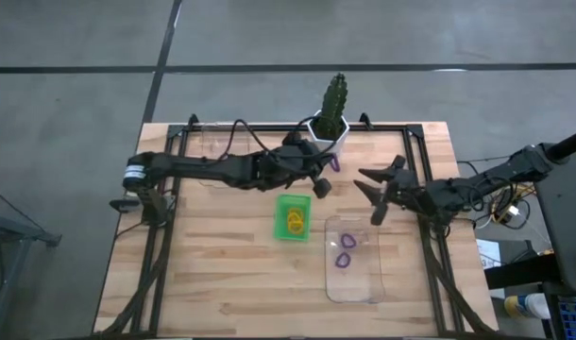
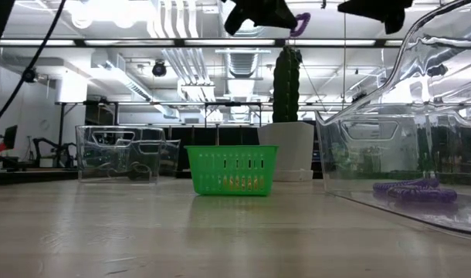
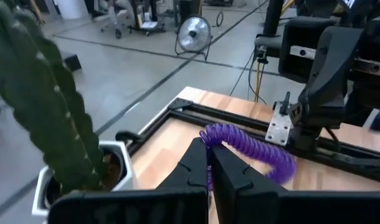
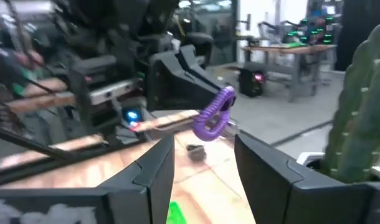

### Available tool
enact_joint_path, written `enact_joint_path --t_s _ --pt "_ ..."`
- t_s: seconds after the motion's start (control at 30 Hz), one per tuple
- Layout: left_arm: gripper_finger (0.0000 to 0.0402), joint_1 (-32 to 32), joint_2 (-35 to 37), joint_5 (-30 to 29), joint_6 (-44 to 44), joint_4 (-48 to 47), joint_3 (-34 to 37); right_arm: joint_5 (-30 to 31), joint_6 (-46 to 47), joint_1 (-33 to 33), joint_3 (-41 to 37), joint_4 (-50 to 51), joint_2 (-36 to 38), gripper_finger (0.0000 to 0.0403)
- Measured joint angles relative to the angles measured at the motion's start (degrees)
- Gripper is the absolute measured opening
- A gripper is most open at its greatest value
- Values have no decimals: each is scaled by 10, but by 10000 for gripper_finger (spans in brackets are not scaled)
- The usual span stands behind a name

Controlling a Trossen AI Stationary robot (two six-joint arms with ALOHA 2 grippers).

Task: Sort spring keychains
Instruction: Put the purple spring keychain into the bottom transparent bin

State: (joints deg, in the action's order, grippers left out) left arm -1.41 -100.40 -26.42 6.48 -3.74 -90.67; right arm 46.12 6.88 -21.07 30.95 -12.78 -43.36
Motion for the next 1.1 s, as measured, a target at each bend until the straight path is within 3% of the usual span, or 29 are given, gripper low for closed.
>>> enact_joint_path --t_s 0.5,1.1 --pt "0 0 -29 -1 -36 -1 -37 45 21 27 111 89 -109 177" --pt "0 1 -28 -5 -32 13 -36 44 64 49 120 94 -127 185"
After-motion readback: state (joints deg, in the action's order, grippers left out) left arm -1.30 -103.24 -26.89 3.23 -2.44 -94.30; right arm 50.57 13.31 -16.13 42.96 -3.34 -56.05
